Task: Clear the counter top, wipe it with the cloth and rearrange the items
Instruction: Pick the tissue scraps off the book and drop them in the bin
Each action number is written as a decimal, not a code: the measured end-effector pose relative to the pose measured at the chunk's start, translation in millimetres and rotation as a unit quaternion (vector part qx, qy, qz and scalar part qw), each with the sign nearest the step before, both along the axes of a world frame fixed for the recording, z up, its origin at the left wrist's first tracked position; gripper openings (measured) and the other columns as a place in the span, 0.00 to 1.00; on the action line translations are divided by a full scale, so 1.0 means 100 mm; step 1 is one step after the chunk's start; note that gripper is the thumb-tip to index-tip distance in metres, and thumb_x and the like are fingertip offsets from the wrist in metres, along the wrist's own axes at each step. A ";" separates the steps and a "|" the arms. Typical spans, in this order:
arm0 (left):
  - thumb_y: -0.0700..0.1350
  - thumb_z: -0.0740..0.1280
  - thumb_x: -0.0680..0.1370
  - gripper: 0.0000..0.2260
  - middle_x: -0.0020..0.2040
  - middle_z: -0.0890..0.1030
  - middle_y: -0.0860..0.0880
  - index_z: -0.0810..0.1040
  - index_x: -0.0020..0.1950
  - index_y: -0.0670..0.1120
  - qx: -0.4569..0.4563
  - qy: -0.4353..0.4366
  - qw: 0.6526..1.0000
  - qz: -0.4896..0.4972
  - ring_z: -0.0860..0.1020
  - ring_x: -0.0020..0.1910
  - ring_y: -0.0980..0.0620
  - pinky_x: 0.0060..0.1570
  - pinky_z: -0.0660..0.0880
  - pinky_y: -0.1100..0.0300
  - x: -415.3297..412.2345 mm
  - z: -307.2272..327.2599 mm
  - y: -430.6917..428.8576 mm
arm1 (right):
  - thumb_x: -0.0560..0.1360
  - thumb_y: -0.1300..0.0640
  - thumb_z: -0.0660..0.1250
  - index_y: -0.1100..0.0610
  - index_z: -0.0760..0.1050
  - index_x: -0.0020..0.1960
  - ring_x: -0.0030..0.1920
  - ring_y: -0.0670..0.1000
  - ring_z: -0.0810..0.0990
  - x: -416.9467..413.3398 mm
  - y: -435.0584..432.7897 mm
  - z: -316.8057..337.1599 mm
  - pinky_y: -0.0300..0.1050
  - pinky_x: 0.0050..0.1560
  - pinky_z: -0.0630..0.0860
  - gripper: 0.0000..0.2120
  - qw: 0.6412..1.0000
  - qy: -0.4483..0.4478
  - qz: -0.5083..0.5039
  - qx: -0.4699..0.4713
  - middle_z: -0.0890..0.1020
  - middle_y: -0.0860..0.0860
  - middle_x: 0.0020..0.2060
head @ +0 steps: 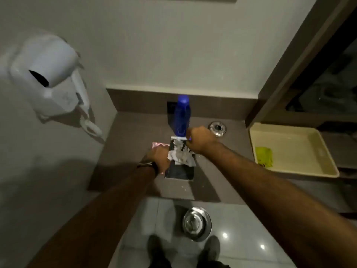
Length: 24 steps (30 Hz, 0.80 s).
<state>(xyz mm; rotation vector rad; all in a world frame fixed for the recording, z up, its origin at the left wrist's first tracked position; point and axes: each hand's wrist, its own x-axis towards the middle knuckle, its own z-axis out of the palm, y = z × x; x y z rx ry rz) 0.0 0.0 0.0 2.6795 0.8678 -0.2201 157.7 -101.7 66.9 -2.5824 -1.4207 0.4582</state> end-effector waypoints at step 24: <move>0.41 0.63 0.81 0.10 0.59 0.81 0.41 0.76 0.60 0.40 -0.065 -0.033 0.994 0.084 0.79 0.60 0.42 0.64 0.76 0.48 -0.15 -0.85 -0.08 | 0.80 0.47 0.67 0.52 0.80 0.57 0.48 0.53 0.81 -0.22 -0.13 -1.39 0.46 0.46 0.77 0.11 0.995 0.044 -0.078 0.047 0.82 0.51 0.48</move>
